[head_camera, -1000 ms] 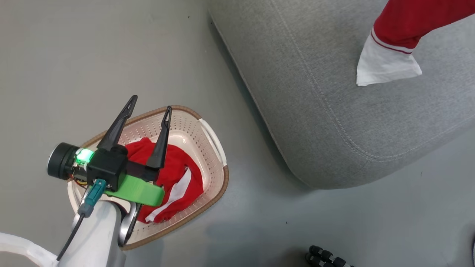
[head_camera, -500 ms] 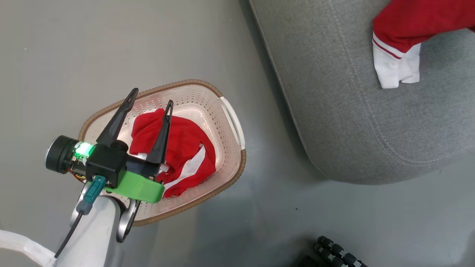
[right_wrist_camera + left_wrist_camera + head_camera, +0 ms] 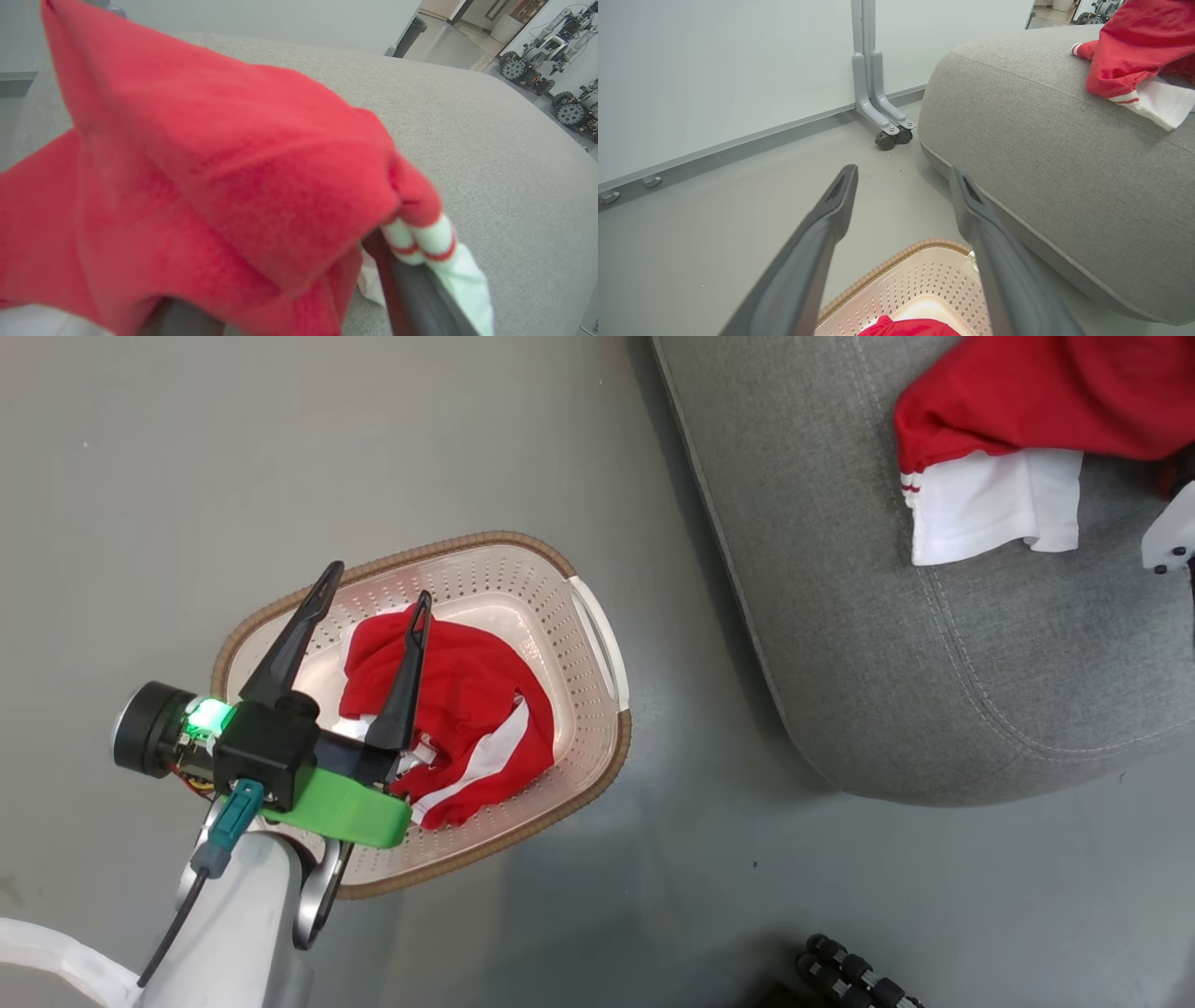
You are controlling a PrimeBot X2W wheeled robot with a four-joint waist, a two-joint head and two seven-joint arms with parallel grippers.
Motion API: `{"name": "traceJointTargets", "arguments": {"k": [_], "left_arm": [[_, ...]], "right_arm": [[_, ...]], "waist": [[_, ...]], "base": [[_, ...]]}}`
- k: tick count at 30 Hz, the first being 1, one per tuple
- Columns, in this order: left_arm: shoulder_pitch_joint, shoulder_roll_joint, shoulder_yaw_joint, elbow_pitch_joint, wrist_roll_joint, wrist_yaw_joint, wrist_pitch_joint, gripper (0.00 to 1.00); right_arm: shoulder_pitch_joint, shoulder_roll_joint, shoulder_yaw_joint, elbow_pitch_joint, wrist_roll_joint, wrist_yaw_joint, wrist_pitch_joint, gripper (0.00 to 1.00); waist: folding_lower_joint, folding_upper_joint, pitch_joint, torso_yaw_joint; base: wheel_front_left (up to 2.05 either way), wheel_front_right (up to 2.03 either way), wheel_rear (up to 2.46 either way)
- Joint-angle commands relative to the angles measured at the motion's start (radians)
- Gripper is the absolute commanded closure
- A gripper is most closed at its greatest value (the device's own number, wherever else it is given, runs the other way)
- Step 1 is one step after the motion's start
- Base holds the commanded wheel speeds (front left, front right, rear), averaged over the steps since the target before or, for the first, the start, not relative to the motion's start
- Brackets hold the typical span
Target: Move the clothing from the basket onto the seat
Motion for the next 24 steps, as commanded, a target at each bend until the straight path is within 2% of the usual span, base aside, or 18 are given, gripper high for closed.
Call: {"name": "traceJointTargets", "arguments": {"k": [1, 10, 16, 20, 24], "left_arm": [[0.009, -0.003, -0.001, 0.003, 0.001, -0.002, 0.0, 0.0], [0.037, -0.041, 0.001, 0.033, -0.012, -0.002, 0.0, 0.0], [0.072, -0.077, 0.02, 0.052, -0.02, -0.002, 0.0, 0.0], [0.098, -0.1, 0.034, 0.06, -0.027, -0.002, 0.0, 0.0], [0.134, -0.122, 0.055, 0.064, -0.03, -0.003, 0.0, 0.0]], "right_arm": [[0.001, -0.001, 0.011, -0.003, 0.011, -0.001, -0.003, 0.0], [0.092, -0.027, 0.097, -0.041, 0.061, -0.001, -0.003, 0.0], [0.176, -0.052, 0.19, -0.093, 0.109, -0.001, -0.003, 0.0], [0.237, -0.083, 0.229, -0.179, 0.151, -0.001, -0.003, 0.0], [0.311, -0.108, 0.21, -0.332, 0.198, -0.001, -0.003, 0.0]], "waist": [[-0.0001, 0.0, -0.015, -0.005], [-0.0001, 0.0, -0.134, -0.031], [-0.0001, 0.0, -0.237, -0.054], [-0.0001, 0.0, -0.307, -0.063], [-0.0001, 0.0, -0.375, -0.067]], "base": [[0.0, 0.0, 0.0], [0.0, 0.0, 0.0], [0.0, 0.0, 0.0], [0.0, 0.0, 0.0], [0.0, 0.0, 0.0]]}}
